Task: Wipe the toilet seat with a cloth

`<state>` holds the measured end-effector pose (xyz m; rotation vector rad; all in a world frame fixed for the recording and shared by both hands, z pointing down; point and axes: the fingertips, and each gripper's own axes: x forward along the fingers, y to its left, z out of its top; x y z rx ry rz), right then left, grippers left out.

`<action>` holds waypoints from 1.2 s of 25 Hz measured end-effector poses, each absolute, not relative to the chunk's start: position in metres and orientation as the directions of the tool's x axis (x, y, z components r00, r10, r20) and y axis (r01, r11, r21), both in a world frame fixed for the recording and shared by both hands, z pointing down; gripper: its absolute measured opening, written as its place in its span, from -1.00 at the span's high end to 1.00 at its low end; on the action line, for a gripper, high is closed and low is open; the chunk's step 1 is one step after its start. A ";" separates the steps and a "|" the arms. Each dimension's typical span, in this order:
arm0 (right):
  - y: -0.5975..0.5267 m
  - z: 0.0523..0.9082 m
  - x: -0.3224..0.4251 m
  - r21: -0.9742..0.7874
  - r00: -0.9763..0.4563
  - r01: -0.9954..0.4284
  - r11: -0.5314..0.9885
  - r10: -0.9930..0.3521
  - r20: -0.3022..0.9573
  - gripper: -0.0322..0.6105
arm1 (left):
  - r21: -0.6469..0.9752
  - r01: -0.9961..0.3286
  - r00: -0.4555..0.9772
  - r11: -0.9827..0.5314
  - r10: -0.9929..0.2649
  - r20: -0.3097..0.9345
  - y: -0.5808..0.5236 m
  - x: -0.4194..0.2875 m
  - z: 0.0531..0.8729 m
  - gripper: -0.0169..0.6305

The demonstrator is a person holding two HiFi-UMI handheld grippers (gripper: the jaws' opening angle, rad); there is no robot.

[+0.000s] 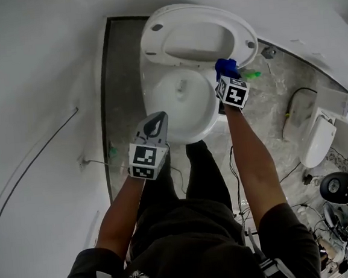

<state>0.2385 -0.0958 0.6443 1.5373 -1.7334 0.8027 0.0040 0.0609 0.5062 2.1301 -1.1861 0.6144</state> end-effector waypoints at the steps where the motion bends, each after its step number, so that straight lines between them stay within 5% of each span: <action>1: -0.096 0.647 0.237 -0.002 -0.072 -0.993 0.121 -0.579 0.812 0.59 | 0.291 -0.869 0.486 -0.401 -0.579 0.654 0.063 0.003 0.509 0.91; 14: -0.082 0.730 0.195 0.014 -0.094 -0.972 0.236 -0.441 0.893 0.59 | 0.278 -0.904 0.424 -0.326 -0.592 0.685 0.083 -0.028 0.532 0.91; 30: -0.089 0.750 0.079 0.001 -0.189 -0.917 0.399 -0.436 0.880 0.59 | 0.272 -0.937 0.350 -0.220 -0.620 0.702 0.103 -0.080 0.543 0.91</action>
